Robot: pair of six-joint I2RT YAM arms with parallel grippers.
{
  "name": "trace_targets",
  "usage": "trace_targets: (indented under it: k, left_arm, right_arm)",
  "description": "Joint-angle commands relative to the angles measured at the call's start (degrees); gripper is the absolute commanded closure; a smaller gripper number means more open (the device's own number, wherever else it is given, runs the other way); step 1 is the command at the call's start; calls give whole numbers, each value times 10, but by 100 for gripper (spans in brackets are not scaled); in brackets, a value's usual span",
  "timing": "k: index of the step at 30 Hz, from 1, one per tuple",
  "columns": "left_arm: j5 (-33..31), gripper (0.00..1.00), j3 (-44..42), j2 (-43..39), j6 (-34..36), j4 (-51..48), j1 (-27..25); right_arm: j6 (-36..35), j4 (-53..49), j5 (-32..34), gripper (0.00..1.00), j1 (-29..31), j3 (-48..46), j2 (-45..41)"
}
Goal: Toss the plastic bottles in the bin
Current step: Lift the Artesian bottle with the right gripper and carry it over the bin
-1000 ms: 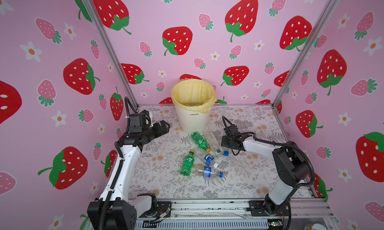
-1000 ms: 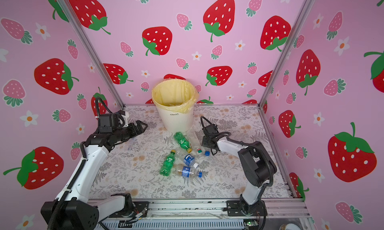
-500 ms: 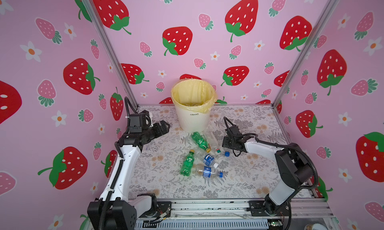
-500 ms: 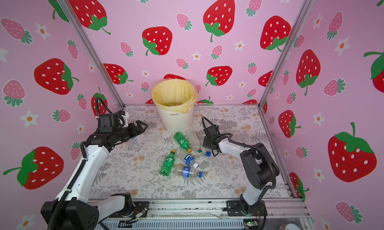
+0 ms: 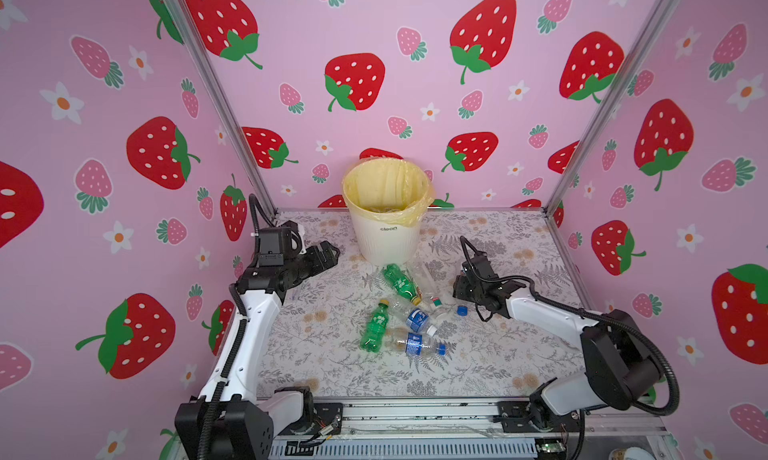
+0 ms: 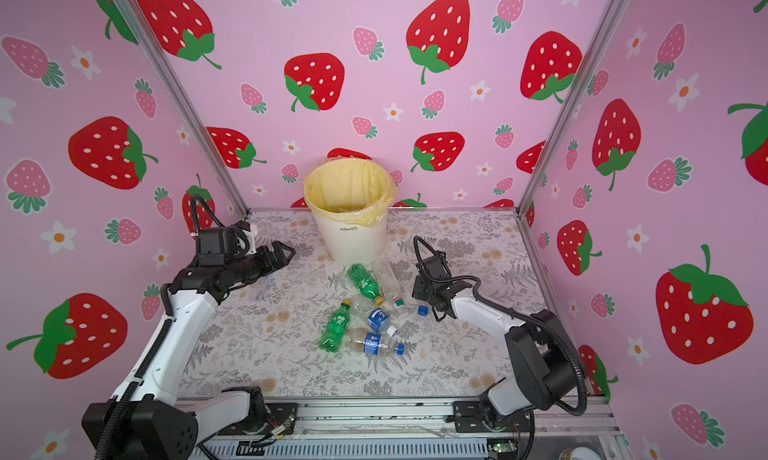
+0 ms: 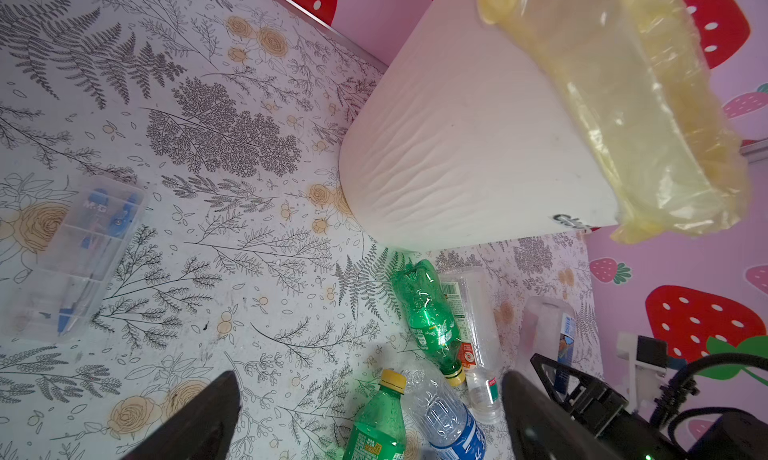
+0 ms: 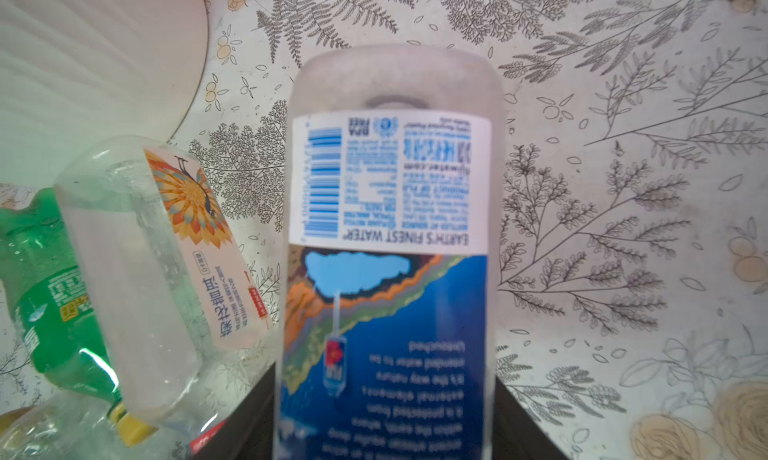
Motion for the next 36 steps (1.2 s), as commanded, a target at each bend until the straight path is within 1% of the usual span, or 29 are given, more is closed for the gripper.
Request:
trace_targets:
  k: [1,5,10,14,19,22,24,28,36]
  left_arm:
    - [6,0,-6,0,1,9,3]
    - [6,0,-6,3,1,9,3]
    - [6,0,-8,5,-1,11,3]
    - [8,0,-8,10,0,12,3]
    - [8,0,-7,11,-1,11,3]
    - [9,0,-9,10,-1,13,2]
    - [9,1,-9,12,-1,13,3]
    - [12,1,-8,12,0,11,3]
    - [8,0,-9,9,1,12,3]
  right_arm:
    - [-7,19,8,38,-2,-24,-41]
    - [-14,44,-2,40,-3,-56,-93]
    - [-35,80,-36,41,-2,-87,-157]
    - [-40,69,-60,41,-2,-77,-191]
    - [-51,54,-73,41,-3,-55,-216]
    - [-74,73,-100,41,-2,-44,-219]
    - [-90,68,-112,42,-2,-19,-209]
    - [-110,51,-114,42,-2,34,-191]
    - [-131,74,-129,42,-2,105,-167]
